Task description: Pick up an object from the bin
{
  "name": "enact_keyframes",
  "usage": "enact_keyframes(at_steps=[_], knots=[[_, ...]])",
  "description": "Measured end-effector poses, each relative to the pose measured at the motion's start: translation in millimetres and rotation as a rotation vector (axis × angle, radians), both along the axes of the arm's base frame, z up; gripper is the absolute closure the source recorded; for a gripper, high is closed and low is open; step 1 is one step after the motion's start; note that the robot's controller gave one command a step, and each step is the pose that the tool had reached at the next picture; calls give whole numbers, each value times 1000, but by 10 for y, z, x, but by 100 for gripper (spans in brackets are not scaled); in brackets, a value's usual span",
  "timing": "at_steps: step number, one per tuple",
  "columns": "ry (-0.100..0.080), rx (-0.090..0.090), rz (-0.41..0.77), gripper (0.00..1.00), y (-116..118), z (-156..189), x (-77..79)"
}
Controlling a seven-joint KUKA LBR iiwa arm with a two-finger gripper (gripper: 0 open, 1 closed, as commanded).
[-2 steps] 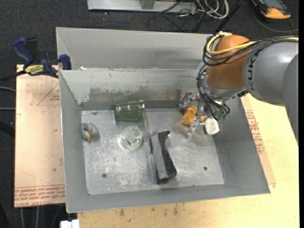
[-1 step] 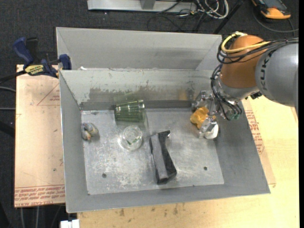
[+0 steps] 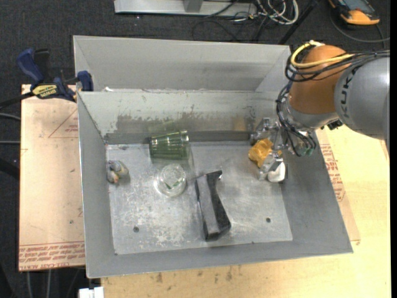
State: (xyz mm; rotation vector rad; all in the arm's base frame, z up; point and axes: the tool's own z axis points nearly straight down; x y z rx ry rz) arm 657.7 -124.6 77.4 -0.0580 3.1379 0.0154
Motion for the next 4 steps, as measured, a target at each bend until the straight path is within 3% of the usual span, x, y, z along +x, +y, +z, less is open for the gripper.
enact_keyframes(at_steps=[1,2,3,4], knots=[[1,-7,-31,100,-267,17,-255],[1,-6,-31,100,-267,17,-255],[6,-7,-31,100,-207,573,-305],[-1,-10,-39,100,-169,1984,-337]])
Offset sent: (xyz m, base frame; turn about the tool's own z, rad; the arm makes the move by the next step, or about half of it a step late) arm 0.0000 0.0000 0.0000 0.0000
